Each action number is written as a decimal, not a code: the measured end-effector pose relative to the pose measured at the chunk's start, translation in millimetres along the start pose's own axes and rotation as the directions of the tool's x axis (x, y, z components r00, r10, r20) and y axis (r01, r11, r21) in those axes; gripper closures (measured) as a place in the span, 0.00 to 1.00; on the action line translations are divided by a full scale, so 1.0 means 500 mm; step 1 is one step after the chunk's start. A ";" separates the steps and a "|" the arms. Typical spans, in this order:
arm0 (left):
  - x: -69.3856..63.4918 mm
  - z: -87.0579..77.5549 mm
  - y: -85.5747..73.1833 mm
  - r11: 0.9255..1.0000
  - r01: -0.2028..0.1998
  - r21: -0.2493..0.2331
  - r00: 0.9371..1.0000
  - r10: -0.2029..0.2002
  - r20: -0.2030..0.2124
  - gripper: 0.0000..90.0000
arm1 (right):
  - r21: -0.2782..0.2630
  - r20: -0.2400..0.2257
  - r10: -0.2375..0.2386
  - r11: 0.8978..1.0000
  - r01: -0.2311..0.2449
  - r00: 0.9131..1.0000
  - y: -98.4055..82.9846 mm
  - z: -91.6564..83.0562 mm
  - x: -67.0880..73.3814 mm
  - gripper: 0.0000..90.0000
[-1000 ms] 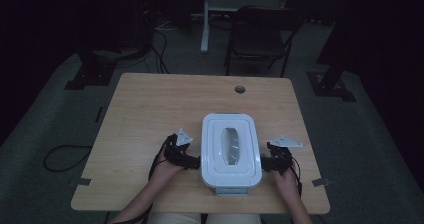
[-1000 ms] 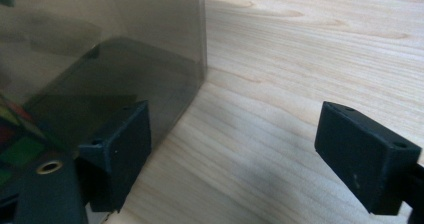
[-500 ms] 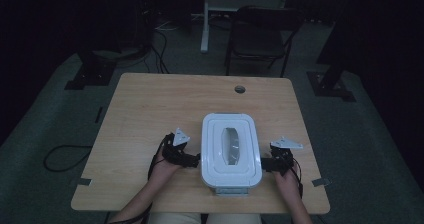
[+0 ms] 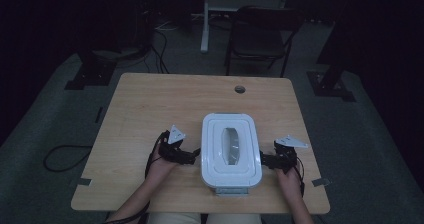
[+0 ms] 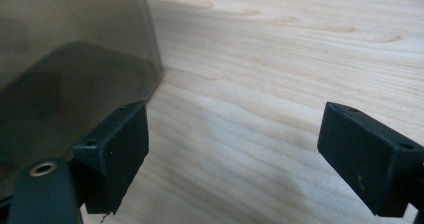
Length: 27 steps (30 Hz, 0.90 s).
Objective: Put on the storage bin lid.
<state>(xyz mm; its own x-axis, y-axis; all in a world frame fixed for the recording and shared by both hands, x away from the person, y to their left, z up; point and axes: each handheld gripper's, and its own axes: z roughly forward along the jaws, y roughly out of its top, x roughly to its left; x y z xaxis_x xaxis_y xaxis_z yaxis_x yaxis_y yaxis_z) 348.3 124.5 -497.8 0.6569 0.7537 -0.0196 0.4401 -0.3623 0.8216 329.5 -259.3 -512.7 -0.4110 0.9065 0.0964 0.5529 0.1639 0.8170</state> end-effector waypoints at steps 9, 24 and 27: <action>0.012 -0.011 0.005 1.000 0.004 -0.016 1.000 -0.004 -0.009 0.01 | -0.018 0.004 0.028 0.999 -0.028 1.000 0.004 -0.007 -0.008 0.14; 0.053 -0.047 -0.013 0.999 0.041 -0.006 0.998 -0.041 -0.048 0.01 | -0.019 0.091 0.038 0.999 -0.036 0.995 -0.013 -0.038 -0.039 0.14; 0.064 -0.051 -0.020 0.999 0.052 -0.009 0.997 -0.053 -0.055 0.01 | -0.018 0.108 0.047 0.999 -0.046 0.993 -0.020 -0.043 -0.047 0.14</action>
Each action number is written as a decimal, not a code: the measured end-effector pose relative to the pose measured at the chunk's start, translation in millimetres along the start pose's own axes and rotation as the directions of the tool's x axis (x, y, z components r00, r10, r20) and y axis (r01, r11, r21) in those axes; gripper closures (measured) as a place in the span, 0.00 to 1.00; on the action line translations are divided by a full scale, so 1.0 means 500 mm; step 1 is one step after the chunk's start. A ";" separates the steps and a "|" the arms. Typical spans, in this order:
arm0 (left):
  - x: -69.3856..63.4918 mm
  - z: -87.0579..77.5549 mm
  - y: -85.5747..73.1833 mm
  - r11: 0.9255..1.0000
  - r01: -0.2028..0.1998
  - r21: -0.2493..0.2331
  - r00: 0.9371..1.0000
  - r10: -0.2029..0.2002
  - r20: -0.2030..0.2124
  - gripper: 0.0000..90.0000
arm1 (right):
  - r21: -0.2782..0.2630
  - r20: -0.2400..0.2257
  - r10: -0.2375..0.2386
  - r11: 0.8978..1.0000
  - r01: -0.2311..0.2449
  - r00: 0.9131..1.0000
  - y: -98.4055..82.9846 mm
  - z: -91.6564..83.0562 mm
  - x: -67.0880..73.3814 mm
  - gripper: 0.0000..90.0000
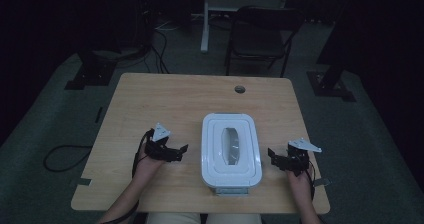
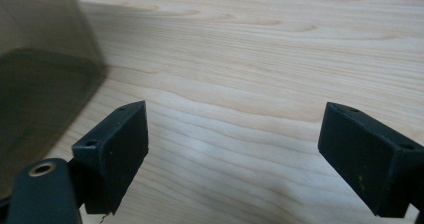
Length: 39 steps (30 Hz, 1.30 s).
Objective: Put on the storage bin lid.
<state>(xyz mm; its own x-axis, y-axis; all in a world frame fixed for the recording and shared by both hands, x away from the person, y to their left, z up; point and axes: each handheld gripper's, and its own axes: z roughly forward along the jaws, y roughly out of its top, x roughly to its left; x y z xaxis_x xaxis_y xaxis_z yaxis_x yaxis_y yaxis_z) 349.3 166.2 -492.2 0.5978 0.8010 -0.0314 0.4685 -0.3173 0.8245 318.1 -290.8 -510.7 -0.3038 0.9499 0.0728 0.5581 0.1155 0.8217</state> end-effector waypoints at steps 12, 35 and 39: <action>0.038 -0.015 -0.033 0.999 0.035 0.031 0.999 -0.034 -0.041 0.01 | -0.003 0.057 0.030 1.000 -0.030 0.998 -0.020 -0.019 -0.028 0.14; 0.109 -0.089 -0.087 0.990 0.132 0.051 0.980 -0.123 -0.153 0.01 | 0.025 0.167 0.086 0.995 -0.092 0.982 -0.052 -0.035 -0.065 0.14; 0.124 -0.104 -0.100 0.986 0.154 0.059 0.972 -0.141 -0.186 0.01 | 0.033 0.177 0.075 0.996 -0.082 0.981 -0.051 -0.033 -0.064 0.14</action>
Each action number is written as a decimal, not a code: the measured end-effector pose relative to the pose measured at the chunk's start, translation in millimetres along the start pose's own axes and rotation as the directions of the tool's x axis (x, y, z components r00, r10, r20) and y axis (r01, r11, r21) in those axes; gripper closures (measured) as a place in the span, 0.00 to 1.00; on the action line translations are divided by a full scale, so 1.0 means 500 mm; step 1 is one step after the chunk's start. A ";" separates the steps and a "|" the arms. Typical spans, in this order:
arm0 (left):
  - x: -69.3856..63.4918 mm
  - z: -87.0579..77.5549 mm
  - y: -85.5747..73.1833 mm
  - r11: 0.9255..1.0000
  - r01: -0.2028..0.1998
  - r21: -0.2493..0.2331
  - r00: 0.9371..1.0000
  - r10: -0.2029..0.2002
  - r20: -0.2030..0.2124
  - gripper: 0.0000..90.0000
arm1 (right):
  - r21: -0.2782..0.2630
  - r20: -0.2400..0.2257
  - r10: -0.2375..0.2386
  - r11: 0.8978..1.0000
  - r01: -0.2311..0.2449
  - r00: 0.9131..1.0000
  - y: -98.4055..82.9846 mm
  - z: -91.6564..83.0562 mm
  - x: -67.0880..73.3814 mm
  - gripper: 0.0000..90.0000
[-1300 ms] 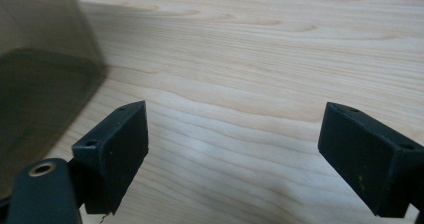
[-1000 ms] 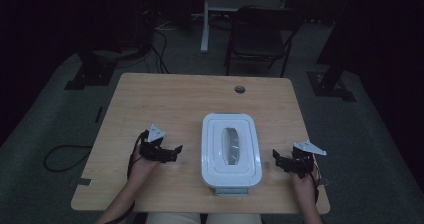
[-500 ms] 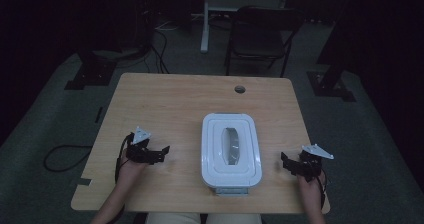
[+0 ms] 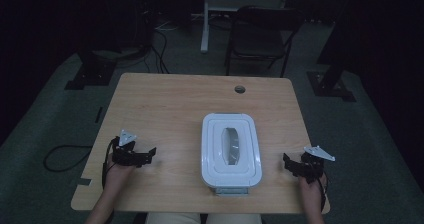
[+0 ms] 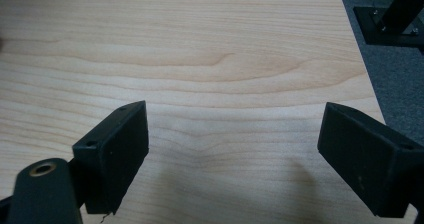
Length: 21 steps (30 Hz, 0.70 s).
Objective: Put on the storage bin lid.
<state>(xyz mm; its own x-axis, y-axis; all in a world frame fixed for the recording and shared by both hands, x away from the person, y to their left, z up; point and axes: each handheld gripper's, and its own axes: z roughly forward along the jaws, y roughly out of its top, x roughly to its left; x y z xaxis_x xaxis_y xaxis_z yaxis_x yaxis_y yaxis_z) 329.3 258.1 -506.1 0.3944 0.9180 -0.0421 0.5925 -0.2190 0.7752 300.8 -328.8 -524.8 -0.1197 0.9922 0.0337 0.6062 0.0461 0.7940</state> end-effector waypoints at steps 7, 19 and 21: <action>0.023 -0.016 -0.021 0.999 0.043 0.020 0.998 -0.042 -0.051 0.01 | 0.035 0.017 0.003 0.999 -0.004 1.000 0.001 0.004 0.002 0.15; 0.057 -0.045 -0.050 0.990 0.135 0.035 0.982 -0.129 -0.138 0.01 | 0.088 0.078 0.023 0.996 -0.030 0.997 0.003 0.013 0.003 0.16; 0.067 -0.048 -0.056 0.986 0.164 0.042 0.976 -0.156 -0.151 0.01 | 0.097 0.083 0.036 0.994 -0.044 0.996 0.003 0.013 0.001 0.16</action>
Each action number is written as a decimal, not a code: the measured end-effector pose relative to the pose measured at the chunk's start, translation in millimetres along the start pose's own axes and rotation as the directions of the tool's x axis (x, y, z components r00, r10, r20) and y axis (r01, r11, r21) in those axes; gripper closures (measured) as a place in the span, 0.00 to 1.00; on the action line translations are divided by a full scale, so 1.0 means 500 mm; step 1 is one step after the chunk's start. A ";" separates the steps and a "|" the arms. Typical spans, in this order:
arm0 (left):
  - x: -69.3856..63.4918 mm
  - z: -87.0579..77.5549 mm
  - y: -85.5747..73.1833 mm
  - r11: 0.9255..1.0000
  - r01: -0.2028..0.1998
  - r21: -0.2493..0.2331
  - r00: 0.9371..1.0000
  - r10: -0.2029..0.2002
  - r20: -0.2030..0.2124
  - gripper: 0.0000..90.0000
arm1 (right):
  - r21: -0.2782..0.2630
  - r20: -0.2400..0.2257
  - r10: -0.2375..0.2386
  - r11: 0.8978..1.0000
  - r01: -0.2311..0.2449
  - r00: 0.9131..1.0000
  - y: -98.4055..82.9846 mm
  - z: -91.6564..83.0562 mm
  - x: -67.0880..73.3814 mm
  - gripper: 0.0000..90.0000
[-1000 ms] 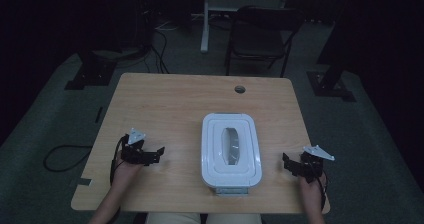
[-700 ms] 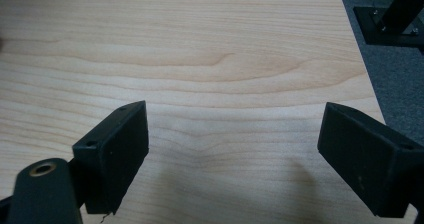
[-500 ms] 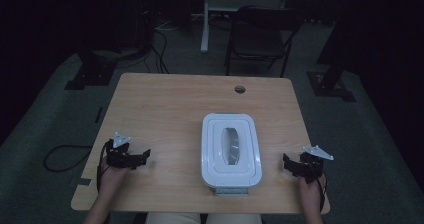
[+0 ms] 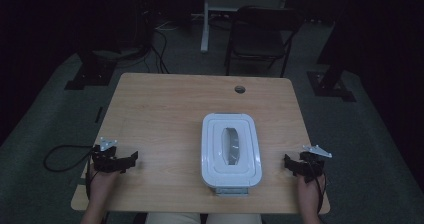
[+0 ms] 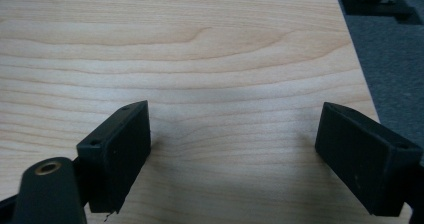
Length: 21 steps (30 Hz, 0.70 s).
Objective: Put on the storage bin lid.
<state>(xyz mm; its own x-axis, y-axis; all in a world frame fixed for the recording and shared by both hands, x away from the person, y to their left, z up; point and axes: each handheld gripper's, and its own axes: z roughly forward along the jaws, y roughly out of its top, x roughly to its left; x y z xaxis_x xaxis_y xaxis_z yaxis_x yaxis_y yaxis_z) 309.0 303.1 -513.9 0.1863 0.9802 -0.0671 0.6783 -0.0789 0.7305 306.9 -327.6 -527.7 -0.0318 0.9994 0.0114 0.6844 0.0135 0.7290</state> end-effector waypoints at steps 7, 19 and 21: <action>0.020 -0.001 -0.009 0.999 0.021 0.028 0.998 -0.020 -0.061 0.01 | 0.004 0.006 0.004 1.000 -0.004 1.000 -0.001 0.000 -0.001 0.16; 0.028 0.010 -0.015 0.997 0.041 0.060 0.989 -0.032 -0.145 0.01 | 0.007 -0.001 0.002 1.000 -0.002 1.000 -0.001 0.001 -0.001 0.15; 0.028 0.011 -0.015 0.997 0.040 0.060 0.989 -0.031 -0.144 0.01 | 0.007 -0.001 0.002 1.000 -0.002 1.000 -0.001 0.001 -0.001 0.15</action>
<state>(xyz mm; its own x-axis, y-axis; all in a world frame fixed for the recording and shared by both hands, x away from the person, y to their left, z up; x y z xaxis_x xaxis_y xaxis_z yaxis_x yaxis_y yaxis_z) 310.5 316.6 -523.9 0.0611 0.9981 0.0091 0.7269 -0.0507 0.6849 306.9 -328.1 -528.1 -0.0314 0.9994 0.0134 0.6894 0.0120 0.7243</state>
